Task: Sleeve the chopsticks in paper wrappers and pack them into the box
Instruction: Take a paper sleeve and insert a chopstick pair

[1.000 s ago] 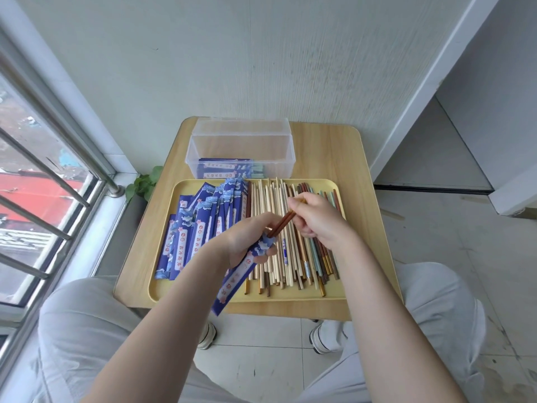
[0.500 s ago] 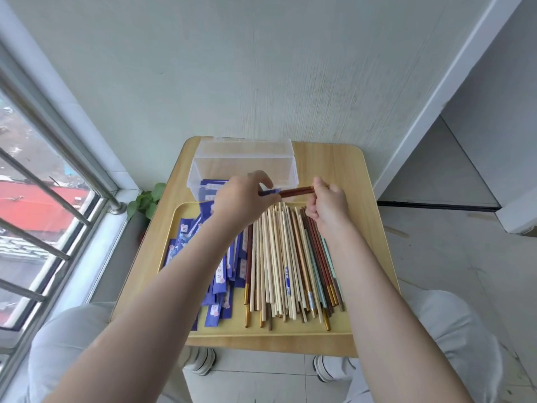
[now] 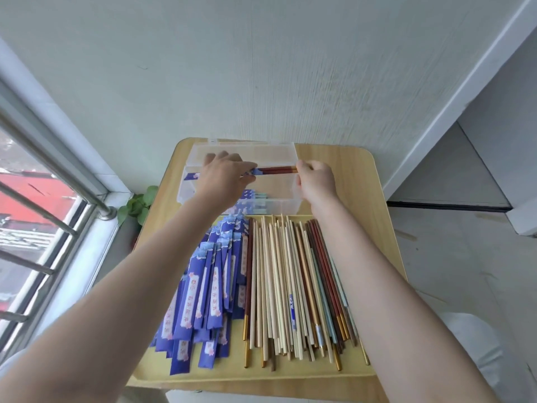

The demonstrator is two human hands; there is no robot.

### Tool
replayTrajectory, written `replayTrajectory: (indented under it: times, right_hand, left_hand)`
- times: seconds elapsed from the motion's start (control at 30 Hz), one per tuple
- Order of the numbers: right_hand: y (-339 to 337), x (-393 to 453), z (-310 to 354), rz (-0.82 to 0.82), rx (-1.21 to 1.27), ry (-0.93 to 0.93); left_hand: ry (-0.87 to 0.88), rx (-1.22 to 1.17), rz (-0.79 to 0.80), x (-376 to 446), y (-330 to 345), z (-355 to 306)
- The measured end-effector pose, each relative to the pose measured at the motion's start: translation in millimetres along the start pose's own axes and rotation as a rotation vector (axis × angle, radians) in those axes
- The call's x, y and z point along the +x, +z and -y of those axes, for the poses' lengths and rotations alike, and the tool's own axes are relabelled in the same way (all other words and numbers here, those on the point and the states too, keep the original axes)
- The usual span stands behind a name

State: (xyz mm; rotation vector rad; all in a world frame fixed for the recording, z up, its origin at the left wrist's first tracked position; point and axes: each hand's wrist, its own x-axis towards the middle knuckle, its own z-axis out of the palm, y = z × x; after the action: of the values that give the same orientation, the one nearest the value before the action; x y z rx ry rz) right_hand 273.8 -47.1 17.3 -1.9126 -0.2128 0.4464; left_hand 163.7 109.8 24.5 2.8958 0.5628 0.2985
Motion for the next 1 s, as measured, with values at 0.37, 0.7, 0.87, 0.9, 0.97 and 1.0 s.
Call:
replayTrajectory:
  times: [0.37, 0.7, 0.87, 0.9, 0.97, 1.0]
  right_hand:
    - [27, 11, -12, -0.056, -0.803, -0.277]
    - [35, 6, -4, -0.015, -1.260, -0.447]
    - [29, -8, -2, 0.136, -1.281, -0.359]
    - [26, -11, -1, 0.143, -1.288, -0.347]
    - [23, -18, 2, 0.103, -1.242, -0.371]
    - [23, -23, 4, 0.060, -1.178, -0.401]
  left_hand:
    - [-0.267, -0.179, 0.184, 1, 37, 15]
    - [-0.275, -0.136, 0.401, -14, 27, 17]
    - [-0.255, -0.003, 0.526, -17, 23, 17]
    - [-0.259, -0.002, 0.501, -18, 22, 16]
    - [-0.260, -0.040, 0.370, -25, 14, 14]
    - [-0.257, -0.065, 0.260, -30, 10, 14]
